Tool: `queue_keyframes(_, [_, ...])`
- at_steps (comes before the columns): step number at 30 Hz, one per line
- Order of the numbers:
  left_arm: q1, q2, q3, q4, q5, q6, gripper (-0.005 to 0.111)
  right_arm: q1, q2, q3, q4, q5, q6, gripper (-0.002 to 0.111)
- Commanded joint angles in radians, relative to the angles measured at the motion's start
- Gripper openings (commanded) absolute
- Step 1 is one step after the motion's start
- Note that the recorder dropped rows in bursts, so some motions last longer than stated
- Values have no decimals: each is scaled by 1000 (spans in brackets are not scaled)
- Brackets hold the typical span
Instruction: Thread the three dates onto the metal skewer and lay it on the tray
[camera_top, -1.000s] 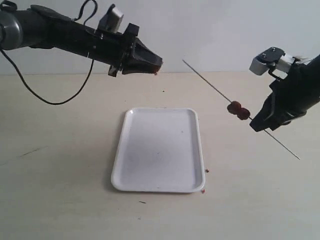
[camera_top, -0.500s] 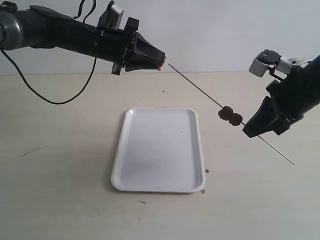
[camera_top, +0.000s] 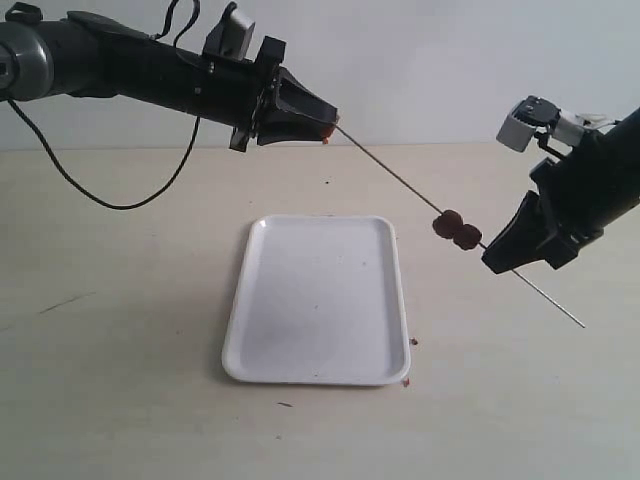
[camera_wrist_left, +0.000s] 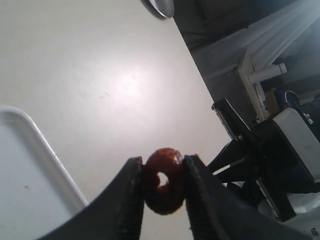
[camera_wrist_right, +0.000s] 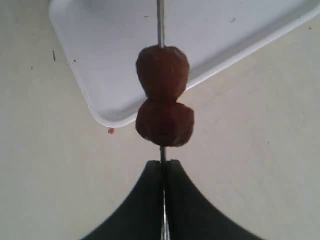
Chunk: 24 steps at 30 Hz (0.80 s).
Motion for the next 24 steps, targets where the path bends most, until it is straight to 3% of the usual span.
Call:
queue_keyframes(1, [-2,-16,-2,-19,4,-5,29,-4,-9,1,-11,-16,23,0])
queue_keyframes(24, [-32,-35,-2,29,4,-17,29,-4,-9,1,-22,-46,43,0])
